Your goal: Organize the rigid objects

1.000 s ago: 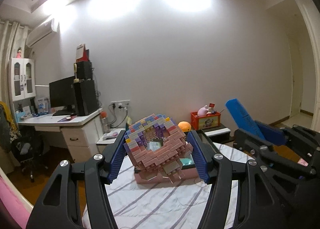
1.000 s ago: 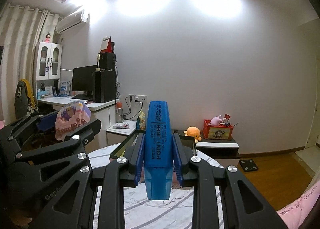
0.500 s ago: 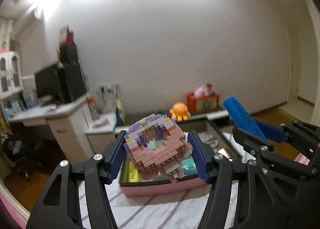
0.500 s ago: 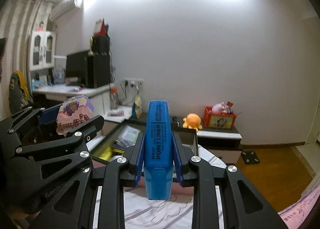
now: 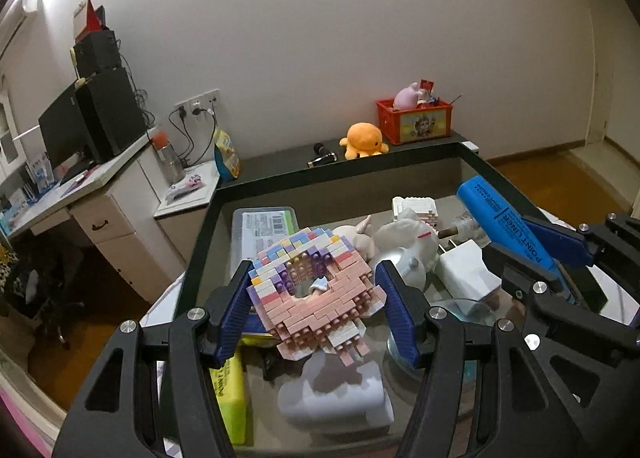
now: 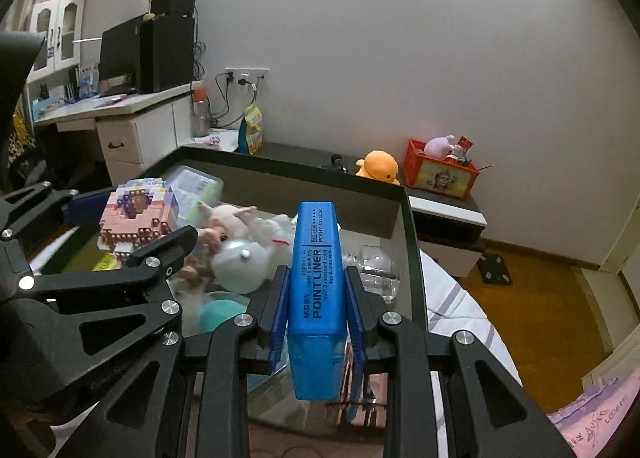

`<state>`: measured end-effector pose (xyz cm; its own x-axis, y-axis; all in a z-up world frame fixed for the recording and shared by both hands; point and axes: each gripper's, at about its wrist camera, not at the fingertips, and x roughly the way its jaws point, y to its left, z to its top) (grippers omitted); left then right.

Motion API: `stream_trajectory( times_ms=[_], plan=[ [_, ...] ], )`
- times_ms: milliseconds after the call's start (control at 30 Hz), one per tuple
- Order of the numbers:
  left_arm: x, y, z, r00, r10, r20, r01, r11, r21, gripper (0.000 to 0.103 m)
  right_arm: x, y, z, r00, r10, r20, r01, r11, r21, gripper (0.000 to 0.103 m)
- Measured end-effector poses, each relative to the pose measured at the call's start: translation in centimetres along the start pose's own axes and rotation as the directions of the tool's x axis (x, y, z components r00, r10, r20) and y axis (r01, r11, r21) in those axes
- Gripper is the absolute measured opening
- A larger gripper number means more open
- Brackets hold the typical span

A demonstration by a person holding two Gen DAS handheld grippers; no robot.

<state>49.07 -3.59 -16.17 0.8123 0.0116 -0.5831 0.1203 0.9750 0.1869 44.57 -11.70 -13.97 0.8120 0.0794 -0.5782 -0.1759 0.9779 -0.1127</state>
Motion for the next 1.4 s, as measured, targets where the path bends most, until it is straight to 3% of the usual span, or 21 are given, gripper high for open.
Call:
stream_trajectory(
  times_ms=[67,133,200,267,300,367,500,900,1167,1400],
  plan=[
    [0.0,0.2,0.0,1.000,-0.006,0.012,0.007,1.000,-0.013,0.068,0.4,-0.4,-0.1,1.000,0.005,-0.001,-0.005,1.000,0.009,0.028],
    [0.0,0.7,0.2,1.000,0.018,0.017,-0.017,1.000,-0.020,0.084,0.5,-0.5,0.2,1.000,0.006,0.000,-0.006,1.000,0.017,0.028],
    [-0.4,1.3,0.2,0.999,0.043,0.025,-0.042,0.998,-0.040,0.089,0.2,-0.6,0.3,1.000,0.014,0.005,-0.014,1.000,0.027,0.031],
    [-0.9,2.2,0.4,0.999,0.029,0.026,-0.028,0.998,-0.064,0.094,-0.1,-1.0,0.4,1.000,-0.008,0.016,0.007,0.999,0.041,0.052],
    [-1.7,2.8,0.4,0.999,0.025,0.037,-0.022,0.996,-0.089,0.098,-0.9,-1.3,0.4,0.999,-0.020,0.030,0.019,0.998,0.056,0.056],
    [-3.0,3.6,0.3,0.997,0.043,0.066,-0.035,0.992,-0.119,0.103,-1.9,-1.9,0.6,0.998,-0.030,0.056,0.025,0.996,0.081,0.083],
    [-7.0,4.9,0.1,0.992,0.038,0.118,-0.019,0.988,-0.154,0.103,-5.9,-2.6,0.8,0.992,0.012,0.128,-0.028,0.992,0.126,0.103],
    [-20.5,4.7,-3.2,0.952,0.089,0.292,-0.050,0.989,-0.137,0.103,-17.9,0.3,-0.7,0.958,0.048,0.284,-0.077,0.993,0.092,0.103],
    [-26.4,5.4,-4.9,0.929,0.126,0.348,-0.073,0.984,-0.162,0.103,-23.1,2.0,-1.9,0.942,0.050,0.332,-0.081,0.993,0.082,0.103],
    [-30.1,5.9,-6.9,0.926,0.114,0.360,-0.046,0.980,-0.193,0.103,-26.6,2.8,-3.0,0.934,0.055,0.353,-0.089,0.993,0.079,0.103]
  ],
)
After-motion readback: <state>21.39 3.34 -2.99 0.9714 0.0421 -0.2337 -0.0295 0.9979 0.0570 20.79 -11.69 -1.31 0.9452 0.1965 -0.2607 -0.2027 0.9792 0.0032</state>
